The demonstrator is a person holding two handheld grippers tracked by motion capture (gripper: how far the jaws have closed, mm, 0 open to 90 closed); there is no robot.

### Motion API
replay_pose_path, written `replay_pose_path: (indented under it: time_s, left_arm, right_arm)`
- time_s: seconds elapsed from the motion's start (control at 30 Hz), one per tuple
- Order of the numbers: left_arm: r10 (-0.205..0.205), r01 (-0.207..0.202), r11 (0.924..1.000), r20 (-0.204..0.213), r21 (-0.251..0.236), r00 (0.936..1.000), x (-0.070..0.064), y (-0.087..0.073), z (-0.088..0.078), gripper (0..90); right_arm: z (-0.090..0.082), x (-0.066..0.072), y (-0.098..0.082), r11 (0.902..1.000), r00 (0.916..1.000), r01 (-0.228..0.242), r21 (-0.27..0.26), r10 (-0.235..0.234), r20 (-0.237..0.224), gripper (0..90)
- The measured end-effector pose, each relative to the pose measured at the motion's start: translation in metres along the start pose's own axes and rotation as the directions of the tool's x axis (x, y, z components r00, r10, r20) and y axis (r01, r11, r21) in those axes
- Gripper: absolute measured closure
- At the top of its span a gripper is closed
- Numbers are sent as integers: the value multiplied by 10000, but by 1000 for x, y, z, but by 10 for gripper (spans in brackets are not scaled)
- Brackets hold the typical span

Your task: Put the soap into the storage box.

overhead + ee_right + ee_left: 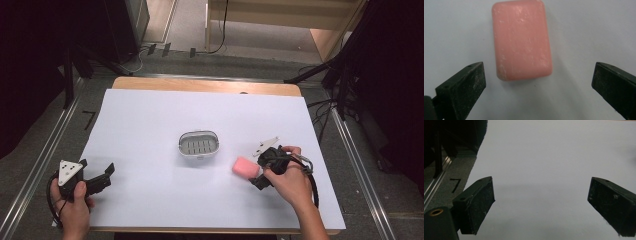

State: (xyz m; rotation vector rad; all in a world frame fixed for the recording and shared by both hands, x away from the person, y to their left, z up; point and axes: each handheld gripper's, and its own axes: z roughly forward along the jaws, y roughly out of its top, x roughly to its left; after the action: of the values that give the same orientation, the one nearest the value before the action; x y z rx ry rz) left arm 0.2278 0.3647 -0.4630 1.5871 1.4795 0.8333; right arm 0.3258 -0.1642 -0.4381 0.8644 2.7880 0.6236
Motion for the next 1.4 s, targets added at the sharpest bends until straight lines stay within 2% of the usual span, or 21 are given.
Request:
replay_pose_path:
  time_s: [0.4,0.67,0.7,0.73,0.77,0.83,0.9,1.1,1.23,1.4]
  left_arm:
    - [44,-44,10000,33,21,10000,0,0,0,75]
    - [65,-65,10000,23,5,10000,-1,0,0,75]
    - [75,-75,10000,23,3,10000,-1,0,0,75]
    - [75,-75,10000,23,3,10000,-1,0,0,75]
    - [73,-73,10000,3,6,10000,-1,0,0,75]
    - [62,-62,10000,27,-2,10000,-1,0,0,76]
    - [77,-77,10000,26,5,10000,-1,0,0,75]
    - [56,-56,10000,37,-3,10000,-1,0,0,75]
    - [64,-64,10000,43,2,10000,0,0,0,75]
    - [67,-67,10000,54,-2,10000,-1,0,0,75]
  right_arm:
    - [16,9,20,9994,9992,211,256,-202,-354,0]
    - [23,12,26,9981,9981,342,508,-315,-522,101]
    - [24,12,27,9980,9978,368,507,-339,-569,148]
    - [24,12,27,9980,9978,368,507,-339,-569,148]
    - [24,12,28,9983,9984,317,495,-293,-488,235]
    - [25,11,28,9989,9988,232,399,-215,-429,348]
    - [27,12,29,9985,9986,262,473,-240,-469,368]
    - [29,11,30,9984,9988,197,528,-172,-466,385]
    - [28,13,31,9976,9986,429,539,-411,-343,386]
    - [22,12,35,9979,9979,531,380,-515,-404,386]
